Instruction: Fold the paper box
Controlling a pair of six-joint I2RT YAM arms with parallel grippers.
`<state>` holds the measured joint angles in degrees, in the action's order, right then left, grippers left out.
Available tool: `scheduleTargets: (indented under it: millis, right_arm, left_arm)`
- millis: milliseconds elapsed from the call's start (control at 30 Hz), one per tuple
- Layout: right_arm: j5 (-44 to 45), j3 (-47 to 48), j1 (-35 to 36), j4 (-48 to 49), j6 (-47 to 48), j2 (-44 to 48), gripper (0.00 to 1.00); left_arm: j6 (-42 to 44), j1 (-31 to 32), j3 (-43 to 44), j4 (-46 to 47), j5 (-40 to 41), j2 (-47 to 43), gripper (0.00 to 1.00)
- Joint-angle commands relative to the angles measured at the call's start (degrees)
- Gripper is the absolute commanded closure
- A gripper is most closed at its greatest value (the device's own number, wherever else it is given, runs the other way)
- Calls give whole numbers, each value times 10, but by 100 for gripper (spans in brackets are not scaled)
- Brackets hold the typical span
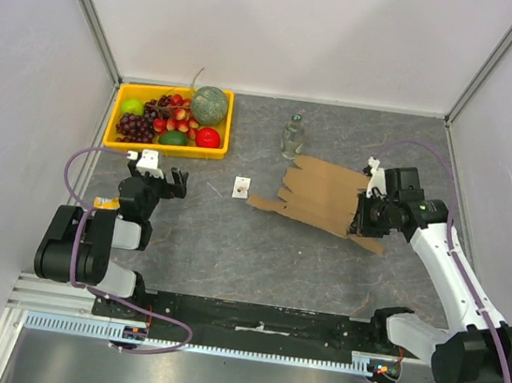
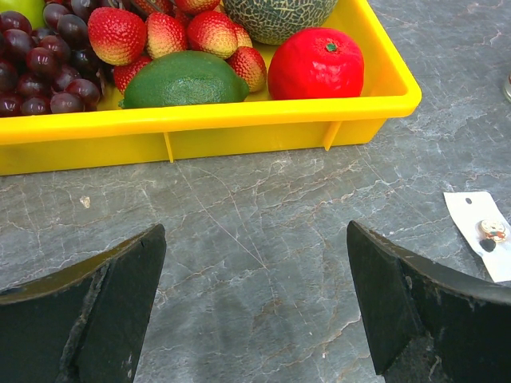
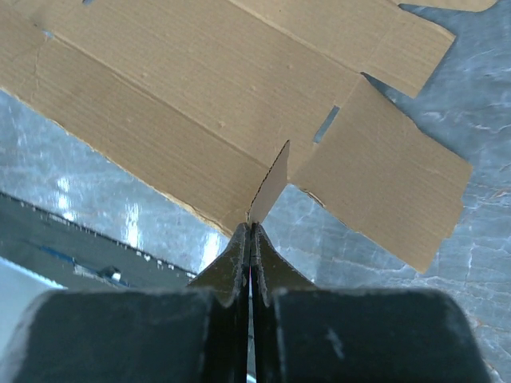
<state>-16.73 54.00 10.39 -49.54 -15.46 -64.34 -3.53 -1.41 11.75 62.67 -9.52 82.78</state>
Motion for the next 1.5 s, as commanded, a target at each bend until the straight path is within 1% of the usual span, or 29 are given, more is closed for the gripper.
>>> scheduleTargets:
  millis: [0,167,267,400,500,600,800,1000,1133,1233,1267,1300,1333,1400,1467]
  right_arm:
    - [-20,41,37,-63,32,-2,100]
    - [-16,66,62,-81,52,5,100]
    - [-35,83,75,-90,60,11,100]
    - [-38,102,87,-103,72,17,100]
    - [-68,96,99,-92,76,13,100]
    - [-78,88,117,-73,72,11,100]
    - [-81,117,135,-82,76,9,100]
    - [-136,127,148,-79,80,8,100]
    - [-156,119,176,-57,76,3,100]
    - [-149,115,194,-34,69,-13,100]
    - [-140,114,198,-27,66,-19,99]
    - [-129,113,200,-19,63,-25,95]
    - [-108,113,200,-14,57,-30,88]
    - [-51,113,200,1,42,-37,83]
    - [21,113,200,15,26,-44,76]
  left_arm:
    - [32,3,16,18,-1,-1,0]
    - [32,3,16,18,-1,0,0]
    - [32,3,15,18,-1,0,0]
    - [32,3,16,18,-1,-1,0]
    - [32,2,16,19,-1,-1,0]
    - [31,3,16,18,-1,0,0]
    - [31,3,16,18,-1,-1,0]
    - [31,2,16,19,-1,-1,0]
    - [32,2,16,18,-1,-1,0]
    - [32,2,15,19,-1,-1,0]
    - [32,3,15,18,-1,0,0]
    - [32,3,16,19,-1,0,0]
    - [32,3,16,19,-1,-1,0]
    - [32,3,15,19,-1,-1,0]
    - [32,3,15,18,-1,0,0]
